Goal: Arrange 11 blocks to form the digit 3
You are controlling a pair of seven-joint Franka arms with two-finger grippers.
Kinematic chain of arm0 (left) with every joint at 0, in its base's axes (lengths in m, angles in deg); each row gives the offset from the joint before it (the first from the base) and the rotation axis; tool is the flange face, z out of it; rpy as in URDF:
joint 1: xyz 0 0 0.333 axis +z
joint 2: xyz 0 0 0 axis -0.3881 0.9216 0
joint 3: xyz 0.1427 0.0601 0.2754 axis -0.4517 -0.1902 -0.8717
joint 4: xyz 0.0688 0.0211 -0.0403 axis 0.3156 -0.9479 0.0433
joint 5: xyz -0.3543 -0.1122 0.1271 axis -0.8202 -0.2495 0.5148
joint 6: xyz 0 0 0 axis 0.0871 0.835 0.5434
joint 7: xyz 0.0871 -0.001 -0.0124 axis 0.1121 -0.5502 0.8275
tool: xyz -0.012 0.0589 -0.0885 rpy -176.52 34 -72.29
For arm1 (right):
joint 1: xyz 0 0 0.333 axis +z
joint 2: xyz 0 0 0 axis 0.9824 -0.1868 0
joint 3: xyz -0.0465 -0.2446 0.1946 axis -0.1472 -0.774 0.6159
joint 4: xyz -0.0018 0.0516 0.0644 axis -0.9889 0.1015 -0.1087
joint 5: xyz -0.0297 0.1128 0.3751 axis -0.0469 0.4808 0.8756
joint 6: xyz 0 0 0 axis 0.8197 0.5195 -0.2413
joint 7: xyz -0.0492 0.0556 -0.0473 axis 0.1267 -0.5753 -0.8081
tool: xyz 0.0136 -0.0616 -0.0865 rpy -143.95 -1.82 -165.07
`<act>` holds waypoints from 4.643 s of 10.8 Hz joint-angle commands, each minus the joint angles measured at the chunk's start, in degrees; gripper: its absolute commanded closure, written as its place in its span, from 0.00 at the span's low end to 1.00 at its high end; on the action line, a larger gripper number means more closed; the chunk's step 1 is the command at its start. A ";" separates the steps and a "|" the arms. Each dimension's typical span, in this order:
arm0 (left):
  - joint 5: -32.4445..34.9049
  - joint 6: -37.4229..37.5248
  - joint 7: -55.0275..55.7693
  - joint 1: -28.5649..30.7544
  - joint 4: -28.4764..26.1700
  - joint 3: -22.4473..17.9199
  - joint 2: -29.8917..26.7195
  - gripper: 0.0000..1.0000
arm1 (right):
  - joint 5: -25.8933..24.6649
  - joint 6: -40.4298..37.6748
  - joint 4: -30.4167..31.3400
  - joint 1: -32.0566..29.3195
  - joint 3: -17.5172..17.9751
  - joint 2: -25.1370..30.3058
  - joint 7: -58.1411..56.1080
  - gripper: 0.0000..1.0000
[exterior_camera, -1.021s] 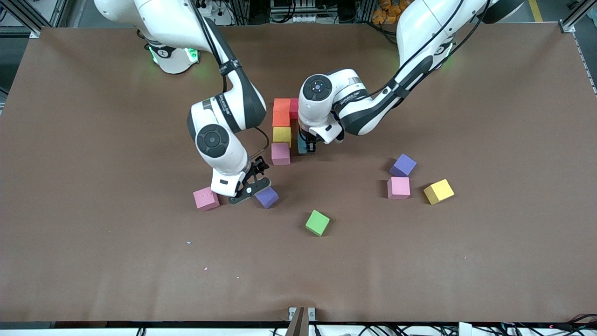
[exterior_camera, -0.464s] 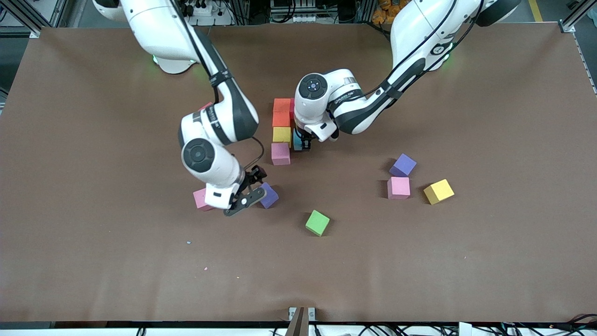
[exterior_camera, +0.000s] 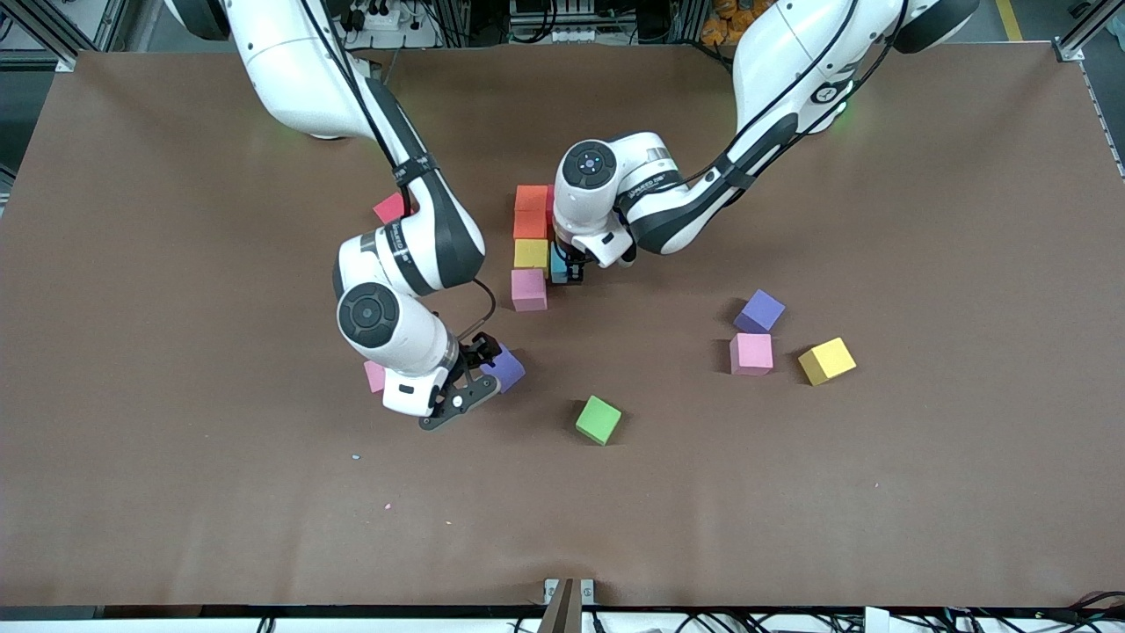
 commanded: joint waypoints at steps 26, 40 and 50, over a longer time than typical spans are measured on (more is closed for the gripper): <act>0.51 -3.28 3.00 -4.65 1.10 -3.63 2.64 0.01 | -6.95 8.42 0.33 3.17 0.48 -5.37 -0.18 0.86; -0.10 12.08 -14.63 27.35 -5.14 22.95 -8.43 0.00 | -6.95 2.80 -4.08 3.50 0.65 -5.18 28.97 0.85; 1.04 24.06 -69.56 60.47 -3.39 31.63 -8.00 0.00 | -6.86 8.77 6.03 12.12 0.65 -3.08 36.82 0.84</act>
